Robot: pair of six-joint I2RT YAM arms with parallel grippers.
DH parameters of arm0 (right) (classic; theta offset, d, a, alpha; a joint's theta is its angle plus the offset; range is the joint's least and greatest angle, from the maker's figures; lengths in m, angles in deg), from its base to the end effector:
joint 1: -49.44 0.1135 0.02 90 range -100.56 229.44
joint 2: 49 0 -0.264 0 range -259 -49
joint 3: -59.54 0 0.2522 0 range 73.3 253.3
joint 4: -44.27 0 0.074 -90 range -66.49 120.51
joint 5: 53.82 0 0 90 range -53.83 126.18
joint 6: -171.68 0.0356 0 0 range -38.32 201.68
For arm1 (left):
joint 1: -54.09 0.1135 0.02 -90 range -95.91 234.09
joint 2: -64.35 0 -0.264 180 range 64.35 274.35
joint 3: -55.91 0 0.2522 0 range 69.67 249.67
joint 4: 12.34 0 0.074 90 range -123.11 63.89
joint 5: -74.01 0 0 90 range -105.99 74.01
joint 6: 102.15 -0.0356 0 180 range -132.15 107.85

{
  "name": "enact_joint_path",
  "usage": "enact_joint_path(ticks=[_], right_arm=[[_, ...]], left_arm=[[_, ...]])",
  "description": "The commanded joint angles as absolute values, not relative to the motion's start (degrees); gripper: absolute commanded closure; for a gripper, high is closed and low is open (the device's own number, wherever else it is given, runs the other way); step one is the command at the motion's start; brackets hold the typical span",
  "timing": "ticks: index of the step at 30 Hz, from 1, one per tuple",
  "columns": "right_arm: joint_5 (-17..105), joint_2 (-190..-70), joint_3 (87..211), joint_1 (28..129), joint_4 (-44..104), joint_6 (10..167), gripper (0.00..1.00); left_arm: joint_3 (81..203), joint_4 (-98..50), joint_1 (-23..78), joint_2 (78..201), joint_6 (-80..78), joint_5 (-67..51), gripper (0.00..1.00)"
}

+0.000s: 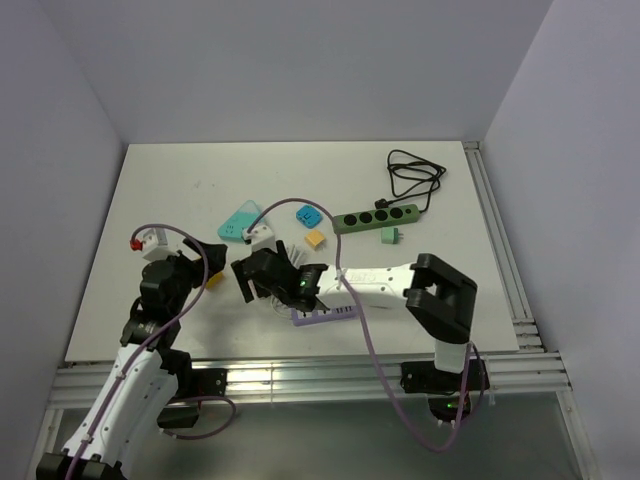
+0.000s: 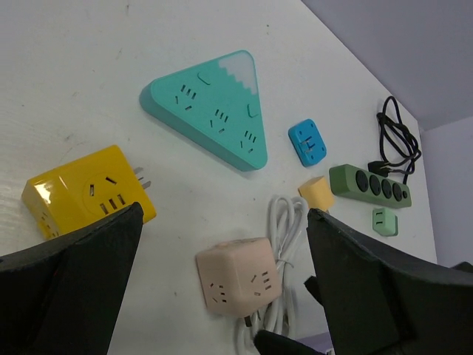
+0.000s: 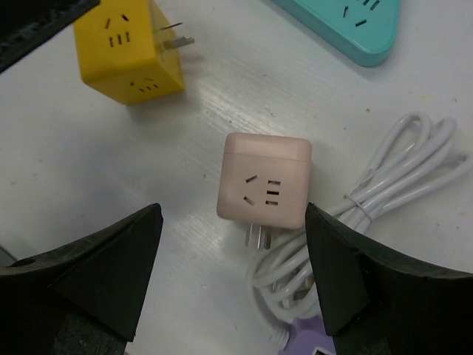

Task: Insert the plug
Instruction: Pick up the plug from the center of the board.

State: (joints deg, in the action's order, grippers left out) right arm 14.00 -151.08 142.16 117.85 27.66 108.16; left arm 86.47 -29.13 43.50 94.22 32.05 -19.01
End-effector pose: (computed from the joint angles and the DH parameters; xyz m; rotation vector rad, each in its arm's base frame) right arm 0.1595 0.3665 0.2247 -0.5783 2.1184 0.5292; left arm 0.1463 -0.0254 0.2176 -0.5843 1.8046 -0.6120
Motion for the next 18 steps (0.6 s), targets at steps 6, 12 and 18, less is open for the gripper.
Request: enact_joint_path(ticks=[6, 12, 18], right_arm=[[7.7, -158.9, 148.8, 117.6, 25.3, 106.5, 0.16], [8.6, -160.7, 148.1, 116.6, 28.0, 104.5, 0.21], [11.0, -160.1, 143.5, 116.5, 33.9, 102.8, 0.34]], left_arm=[[90.6, -31.0, 43.5, 96.1, 33.5, -20.7, 0.01], [90.9, -30.8, 43.6, 96.3, 33.6, -18.5, 0.0], [90.9, -30.5, 43.5, 96.0, 33.6, -16.5, 0.01]])
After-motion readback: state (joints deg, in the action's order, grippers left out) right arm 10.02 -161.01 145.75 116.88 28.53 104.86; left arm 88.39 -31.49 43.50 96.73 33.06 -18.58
